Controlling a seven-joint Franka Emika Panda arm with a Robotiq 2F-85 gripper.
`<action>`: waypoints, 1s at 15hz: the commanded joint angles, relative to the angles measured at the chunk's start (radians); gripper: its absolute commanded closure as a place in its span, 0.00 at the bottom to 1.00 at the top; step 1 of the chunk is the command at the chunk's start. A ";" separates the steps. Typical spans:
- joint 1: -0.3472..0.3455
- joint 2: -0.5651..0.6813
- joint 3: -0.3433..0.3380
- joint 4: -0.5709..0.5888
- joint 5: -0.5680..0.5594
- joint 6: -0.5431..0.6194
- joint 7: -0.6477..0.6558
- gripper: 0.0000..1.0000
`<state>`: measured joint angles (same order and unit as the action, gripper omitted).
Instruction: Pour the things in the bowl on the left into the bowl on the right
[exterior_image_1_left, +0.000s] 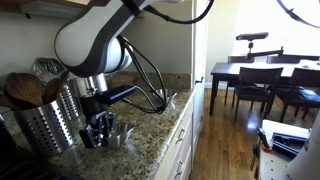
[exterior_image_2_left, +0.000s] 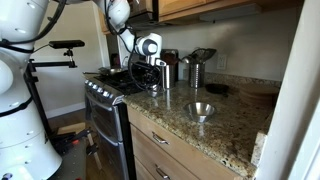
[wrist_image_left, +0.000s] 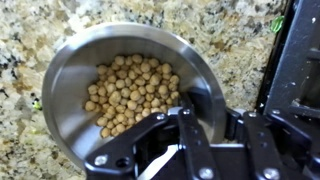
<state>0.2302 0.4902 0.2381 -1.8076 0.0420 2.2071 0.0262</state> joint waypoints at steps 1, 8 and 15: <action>0.030 -0.055 -0.039 -0.046 -0.031 -0.037 0.065 0.91; 0.037 -0.063 -0.057 -0.040 -0.068 -0.112 0.118 0.91; 0.047 -0.081 -0.063 -0.049 -0.091 -0.161 0.163 0.91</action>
<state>0.2506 0.4753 0.2008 -1.8096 -0.0287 2.0856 0.1410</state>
